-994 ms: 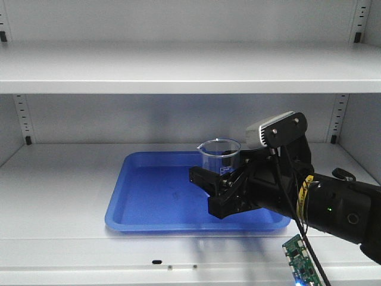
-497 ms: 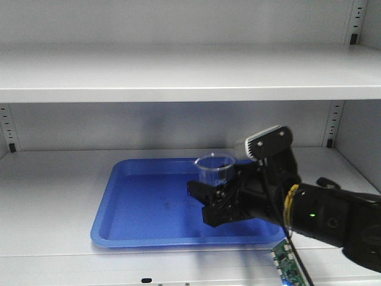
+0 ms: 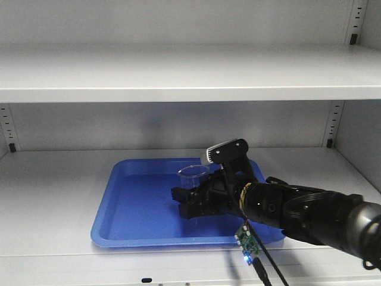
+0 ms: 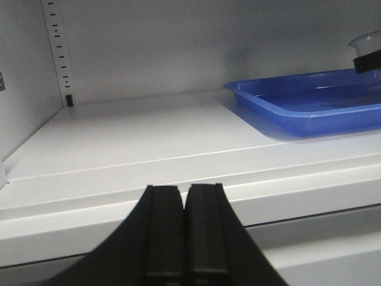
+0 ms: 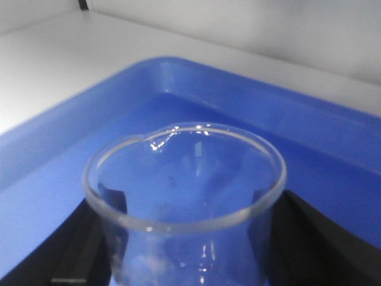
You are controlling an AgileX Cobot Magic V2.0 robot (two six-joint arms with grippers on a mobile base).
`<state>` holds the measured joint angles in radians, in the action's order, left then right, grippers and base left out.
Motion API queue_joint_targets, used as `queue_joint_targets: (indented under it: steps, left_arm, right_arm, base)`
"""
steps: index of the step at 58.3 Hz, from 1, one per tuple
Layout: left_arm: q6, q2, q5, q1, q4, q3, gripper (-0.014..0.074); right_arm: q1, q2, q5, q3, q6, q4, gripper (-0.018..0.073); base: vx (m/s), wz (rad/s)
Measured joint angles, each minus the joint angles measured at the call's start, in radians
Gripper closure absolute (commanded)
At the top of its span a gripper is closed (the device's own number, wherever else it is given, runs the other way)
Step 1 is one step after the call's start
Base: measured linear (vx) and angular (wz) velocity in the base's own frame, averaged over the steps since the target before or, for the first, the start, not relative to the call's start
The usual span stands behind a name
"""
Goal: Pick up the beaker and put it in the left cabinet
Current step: 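Lower the beaker onto the blue tray and open the right gripper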
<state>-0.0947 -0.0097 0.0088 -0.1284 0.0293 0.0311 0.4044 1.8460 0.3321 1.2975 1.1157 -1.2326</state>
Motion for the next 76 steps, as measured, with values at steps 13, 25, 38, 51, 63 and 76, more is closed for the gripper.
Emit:
queue_joint_targets:
  steps: [13,25,38,51,63,76]
  left_arm:
    - [0.000,0.000,0.000,0.000,0.000,0.000,0.0595]
    - [0.000,0.000,0.000,0.000,0.000,0.000,0.0595]
    - [0.000,0.000,0.000,0.000,0.000,0.000,0.0595]
    - [0.000,0.000,0.000,0.000,0.000,0.000,0.0595]
    - [0.000,0.000,0.000,0.000,0.000,0.000,0.0595]
    - [0.000,0.000,0.000,0.000,0.000,0.000,0.0595]
  right_arm:
    - [-0.001,0.064,0.048,0.022,-0.099,0.009,0.0422]
    - [-0.001,0.104,0.121,0.028,-0.246,0.145,0.0422]
    - [-0.001,0.161,0.201,0.028,-0.409,0.442,0.0422]
    - [0.000,0.164,0.191,0.028,-0.461,0.501,0.0402]
    - [0.000,0.164,0.173,0.030,-0.466,0.508,0.0291]
    - [0.000,0.164,0.167,0.032,-0.455,0.508,0.0054]
  base:
    - [0.00,0.00]
    - [0.00,0.00]
    - [0.00,0.00]
    - [0.00,0.00]
    - [0.00,0.00]
    - [0.00,0.00]
